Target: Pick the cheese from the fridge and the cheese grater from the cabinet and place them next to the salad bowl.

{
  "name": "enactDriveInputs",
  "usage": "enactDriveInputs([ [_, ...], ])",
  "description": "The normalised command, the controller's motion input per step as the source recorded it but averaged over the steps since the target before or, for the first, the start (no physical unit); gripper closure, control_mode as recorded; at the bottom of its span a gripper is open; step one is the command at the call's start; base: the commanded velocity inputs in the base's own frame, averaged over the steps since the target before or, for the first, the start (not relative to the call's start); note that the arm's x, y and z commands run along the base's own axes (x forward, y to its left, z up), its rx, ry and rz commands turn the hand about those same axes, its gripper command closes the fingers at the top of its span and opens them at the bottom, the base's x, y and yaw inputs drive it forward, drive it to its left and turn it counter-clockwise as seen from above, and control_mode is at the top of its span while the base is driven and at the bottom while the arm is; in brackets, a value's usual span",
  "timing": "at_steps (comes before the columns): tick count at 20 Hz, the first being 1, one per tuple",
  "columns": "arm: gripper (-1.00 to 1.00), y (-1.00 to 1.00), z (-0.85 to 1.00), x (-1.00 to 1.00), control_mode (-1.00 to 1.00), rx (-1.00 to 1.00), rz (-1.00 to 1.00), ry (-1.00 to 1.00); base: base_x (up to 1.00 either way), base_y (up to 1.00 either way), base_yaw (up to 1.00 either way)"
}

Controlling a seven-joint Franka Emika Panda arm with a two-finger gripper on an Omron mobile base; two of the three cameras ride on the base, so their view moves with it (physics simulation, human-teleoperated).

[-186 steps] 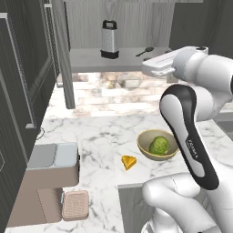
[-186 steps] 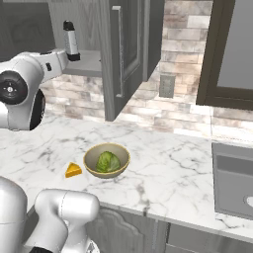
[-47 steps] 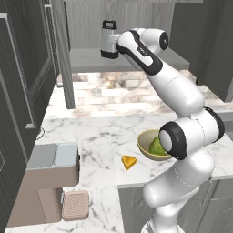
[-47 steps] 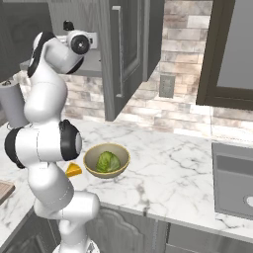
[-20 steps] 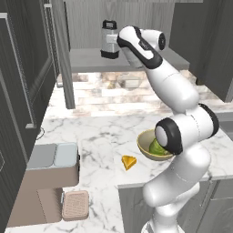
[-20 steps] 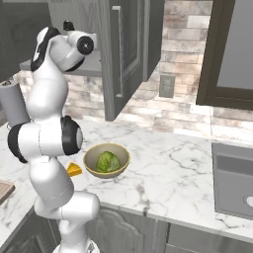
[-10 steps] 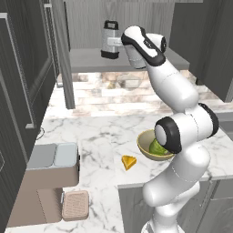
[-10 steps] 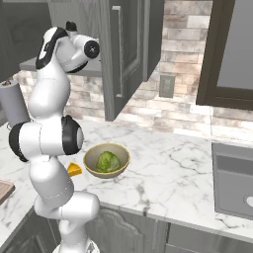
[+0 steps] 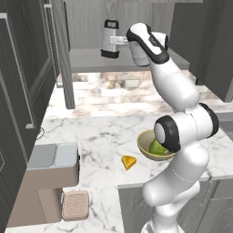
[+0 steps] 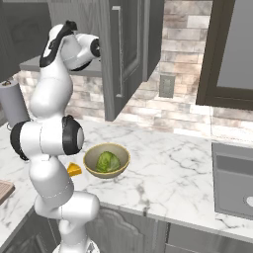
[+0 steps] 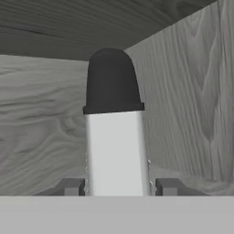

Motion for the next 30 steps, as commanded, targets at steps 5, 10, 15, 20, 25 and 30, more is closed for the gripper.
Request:
enactDriveInputs([
  [5,1.00,0.00,0.00,-0.51,-1.00,0.00,0.00,-0.02,0.00,0.00,0.00],
  [10,1.00,0.00,0.00,-0.56,-1.00,0.00,0.00,-0.01,0.00,0.00,0.00],
  [15,1.00,0.09,0.00,-0.45,-1.00,0.00,0.00,-0.01,0.00,0.00,0.00],
  [20,1.00,0.01,0.00,-0.35,-1.00,0.00,0.00,-0.01,0.00,0.00,0.00],
  [25,1.00,-0.01,0.00,-0.60,-1.00,0.00,0.00,-0.01,0.00,0.00,0.00],
  [30,1.00,-0.06,0.00,-0.61,-1.00,0.00,-0.09,0.00,0.00,0.00,0.00],
])
